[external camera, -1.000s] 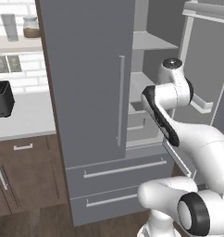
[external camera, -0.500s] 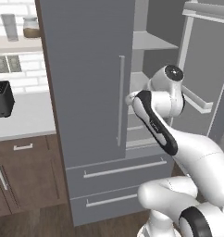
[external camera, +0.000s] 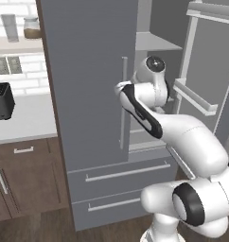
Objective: Take the strawberry from the fridge and place it on top of the pancake, located on the dining counter.
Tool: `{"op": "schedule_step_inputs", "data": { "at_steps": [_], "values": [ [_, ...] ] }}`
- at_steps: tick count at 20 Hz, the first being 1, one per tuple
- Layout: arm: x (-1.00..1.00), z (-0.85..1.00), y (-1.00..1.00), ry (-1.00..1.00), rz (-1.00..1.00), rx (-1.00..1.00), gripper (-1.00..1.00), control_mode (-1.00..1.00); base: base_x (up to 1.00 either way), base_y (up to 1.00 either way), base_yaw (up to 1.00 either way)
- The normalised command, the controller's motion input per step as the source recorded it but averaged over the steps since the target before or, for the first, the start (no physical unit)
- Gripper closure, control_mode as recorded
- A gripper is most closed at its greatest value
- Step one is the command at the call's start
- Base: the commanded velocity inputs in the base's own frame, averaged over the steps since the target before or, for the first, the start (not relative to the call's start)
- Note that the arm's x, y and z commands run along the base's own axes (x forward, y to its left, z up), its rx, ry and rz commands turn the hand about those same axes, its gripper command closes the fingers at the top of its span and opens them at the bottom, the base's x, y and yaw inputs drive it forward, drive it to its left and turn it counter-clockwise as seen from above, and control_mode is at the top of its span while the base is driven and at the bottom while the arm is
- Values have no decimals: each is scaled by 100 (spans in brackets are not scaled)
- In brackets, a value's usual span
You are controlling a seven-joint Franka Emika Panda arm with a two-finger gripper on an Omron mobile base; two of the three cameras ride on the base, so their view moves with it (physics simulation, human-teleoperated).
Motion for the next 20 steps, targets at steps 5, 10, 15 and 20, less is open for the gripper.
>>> {"op": "schedule_step_inputs", "data": {
  "at_steps": [5,10,15,20],
  "values": [
    [50,-2,12,-8,-6,1,-100,-100,0,0,0],
    [48,-6,14,-15,-13,-1,-100,-100,0,0,0],
    [68,-1,0,-2,-5,0,-100,-100,0,0,0],
    [67,0,0,0,0,0,-100,-100,0,0,0]
  ]
}}
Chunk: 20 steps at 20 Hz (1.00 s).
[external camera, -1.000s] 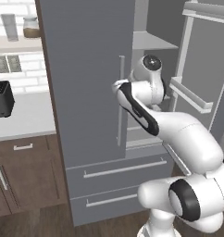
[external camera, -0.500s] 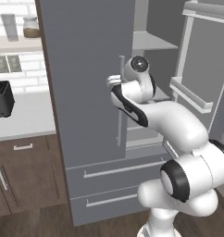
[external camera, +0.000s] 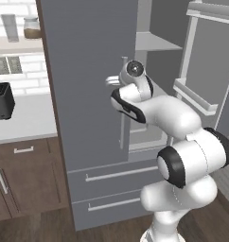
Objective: Take the strawberry from the fridge and place it on top of the pancake, located on the dining counter.
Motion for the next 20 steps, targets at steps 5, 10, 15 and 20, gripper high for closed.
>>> {"op": "schedule_step_inputs", "data": {
  "at_steps": [5,10,15,20],
  "values": [
    [37,0,0,-3,0,0,100,-100,0,0,0],
    [12,0,0,-1,0,0,100,-100,0,0,0],
    [1,0,-1,0,0,0,100,-100,0,0,0],
    [-37,0,2,0,-8,0,100,-100,0,0,0]
  ]
}}
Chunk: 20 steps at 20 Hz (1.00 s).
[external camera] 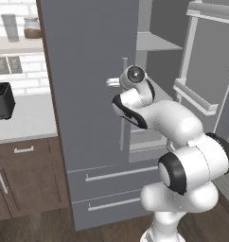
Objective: Take the strawberry from the fridge and place it on top of the pancake, located on the dining counter.
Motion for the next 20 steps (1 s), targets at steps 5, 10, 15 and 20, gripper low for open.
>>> {"op": "schedule_step_inputs", "data": {
  "at_steps": [5,10,15,20],
  "values": [
    [-79,-4,32,0,-20,-2,100,-100,0,0,0],
    [-57,-5,65,10,-22,-4,100,-100,0,0,0],
    [-61,-1,57,13,-18,0,100,-100,0,0,0],
    [-45,-17,55,11,-19,-2,100,-100,0,0,0]
  ]
}}
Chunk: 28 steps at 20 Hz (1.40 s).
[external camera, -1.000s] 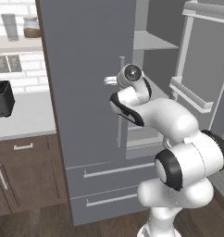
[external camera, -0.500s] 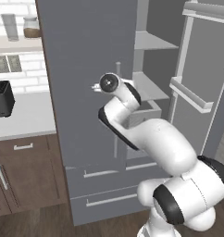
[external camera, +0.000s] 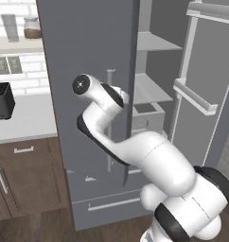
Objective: Take the strawberry from the fridge and place it on top of the pancake, located on the dining counter.
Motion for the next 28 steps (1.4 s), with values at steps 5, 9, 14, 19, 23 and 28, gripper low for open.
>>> {"op": "schedule_step_inputs", "data": {
  "at_steps": [5,9,14,19,23,28],
  "values": [
    [-29,-29,44,0,-21,-8,100,-100,0,0,0],
    [-38,-20,51,6,-22,0,-100,-100,0,0,0],
    [-12,-4,36,0,-19,0,-100,-100,0,0,0],
    [0,-47,25,-8,-4,-1,-100,-100,0,0,0],
    [-2,-57,44,-14,1,-7,-100,-100,0,0,0],
    [-65,-4,6,-3,21,8,-100,-100,0,0,0]
  ]
}}
